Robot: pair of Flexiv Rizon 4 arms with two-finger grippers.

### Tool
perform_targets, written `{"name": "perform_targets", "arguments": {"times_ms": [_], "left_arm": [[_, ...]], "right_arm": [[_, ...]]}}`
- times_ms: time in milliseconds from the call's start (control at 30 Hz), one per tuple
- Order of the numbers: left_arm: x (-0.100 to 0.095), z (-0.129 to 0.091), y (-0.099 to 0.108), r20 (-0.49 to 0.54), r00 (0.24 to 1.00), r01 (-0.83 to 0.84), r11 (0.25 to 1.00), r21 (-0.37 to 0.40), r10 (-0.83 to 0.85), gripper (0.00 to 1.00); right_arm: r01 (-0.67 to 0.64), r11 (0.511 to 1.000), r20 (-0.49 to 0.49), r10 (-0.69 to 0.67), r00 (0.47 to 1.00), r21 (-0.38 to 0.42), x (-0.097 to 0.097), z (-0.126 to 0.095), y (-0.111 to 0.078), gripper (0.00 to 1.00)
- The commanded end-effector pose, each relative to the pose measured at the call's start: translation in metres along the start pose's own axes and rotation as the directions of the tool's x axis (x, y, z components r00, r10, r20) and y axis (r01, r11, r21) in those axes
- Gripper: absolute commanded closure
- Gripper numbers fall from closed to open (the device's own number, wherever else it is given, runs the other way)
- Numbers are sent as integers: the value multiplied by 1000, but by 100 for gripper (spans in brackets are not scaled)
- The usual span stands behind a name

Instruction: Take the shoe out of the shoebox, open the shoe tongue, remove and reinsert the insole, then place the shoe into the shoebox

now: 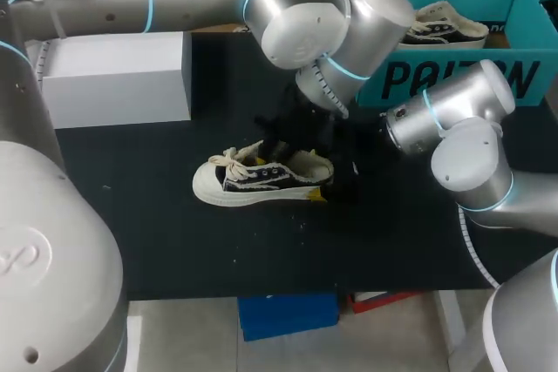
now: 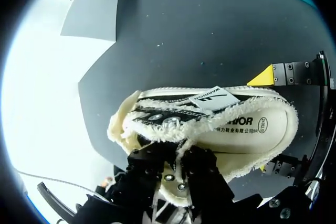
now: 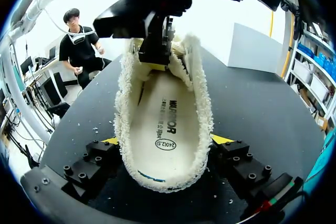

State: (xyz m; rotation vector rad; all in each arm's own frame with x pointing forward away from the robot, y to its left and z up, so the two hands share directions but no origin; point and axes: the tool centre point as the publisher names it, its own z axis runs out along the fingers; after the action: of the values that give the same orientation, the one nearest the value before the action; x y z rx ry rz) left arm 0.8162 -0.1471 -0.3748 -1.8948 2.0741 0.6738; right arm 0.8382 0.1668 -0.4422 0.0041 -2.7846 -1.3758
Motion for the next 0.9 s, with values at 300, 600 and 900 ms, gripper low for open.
{"name": "perform_targets", "arguments": {"times_ms": [300,600,900], "left_arm": [[-9,-11,1,-19,1000,1,1000,19,-1,100],[-23,-31,3,-70,997,23,998,66,-18,100],[-40,-34,10,-103,994,56,994,91,-46,100]], "right_arm": [[-2,1000,1,2,1000,3,-1,6,-1,100],[-2,1000,1,2,1000,3,-1,6,-1,100],[-2,1000,1,2,1000,3,-1,6,-1,100]]}}
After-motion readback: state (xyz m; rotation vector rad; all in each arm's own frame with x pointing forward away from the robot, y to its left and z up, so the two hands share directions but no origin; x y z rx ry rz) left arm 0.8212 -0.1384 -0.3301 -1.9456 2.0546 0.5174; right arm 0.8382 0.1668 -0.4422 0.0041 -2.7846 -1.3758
